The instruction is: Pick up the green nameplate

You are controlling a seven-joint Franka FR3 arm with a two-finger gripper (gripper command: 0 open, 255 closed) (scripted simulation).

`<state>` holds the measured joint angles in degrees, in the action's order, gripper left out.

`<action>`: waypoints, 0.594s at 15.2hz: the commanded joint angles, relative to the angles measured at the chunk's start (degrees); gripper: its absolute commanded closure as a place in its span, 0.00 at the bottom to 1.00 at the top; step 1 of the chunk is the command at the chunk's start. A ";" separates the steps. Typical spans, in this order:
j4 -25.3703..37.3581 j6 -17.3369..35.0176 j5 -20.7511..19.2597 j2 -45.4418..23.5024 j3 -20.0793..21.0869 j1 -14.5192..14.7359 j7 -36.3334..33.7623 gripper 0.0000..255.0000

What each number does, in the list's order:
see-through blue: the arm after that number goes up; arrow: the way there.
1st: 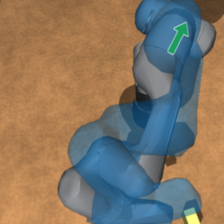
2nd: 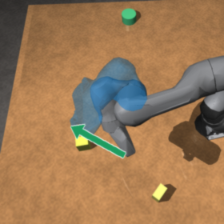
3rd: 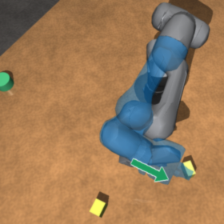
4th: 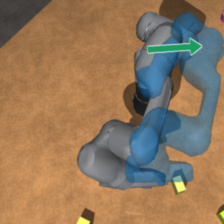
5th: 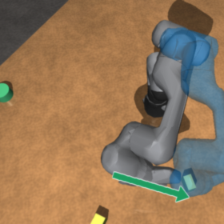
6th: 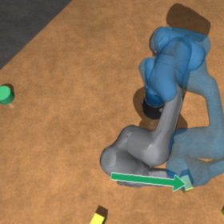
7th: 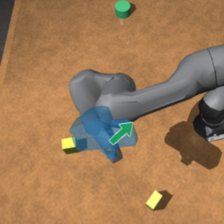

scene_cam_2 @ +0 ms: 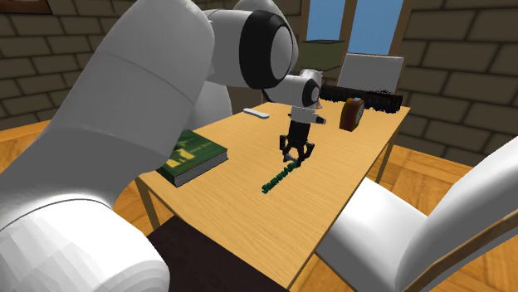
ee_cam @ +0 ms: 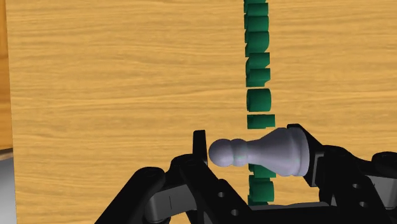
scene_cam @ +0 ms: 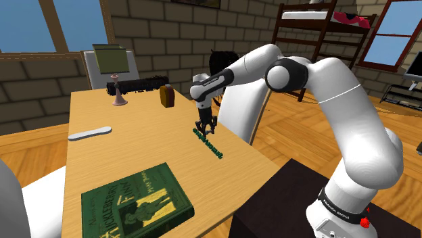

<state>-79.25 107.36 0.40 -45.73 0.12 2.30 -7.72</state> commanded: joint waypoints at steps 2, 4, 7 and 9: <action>0.03 -1.31 0.00 1.30 0.01 0.00 -0.01 1.00; 0.20 -2.32 0.00 2.14 0.01 0.00 -0.01 1.00; 0.57 -3.89 0.00 3.33 0.01 0.00 -0.03 1.00; 0.91 -4.97 0.00 4.07 0.01 0.00 -0.03 1.00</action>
<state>-78.15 102.78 0.40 -42.23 0.13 2.31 -7.76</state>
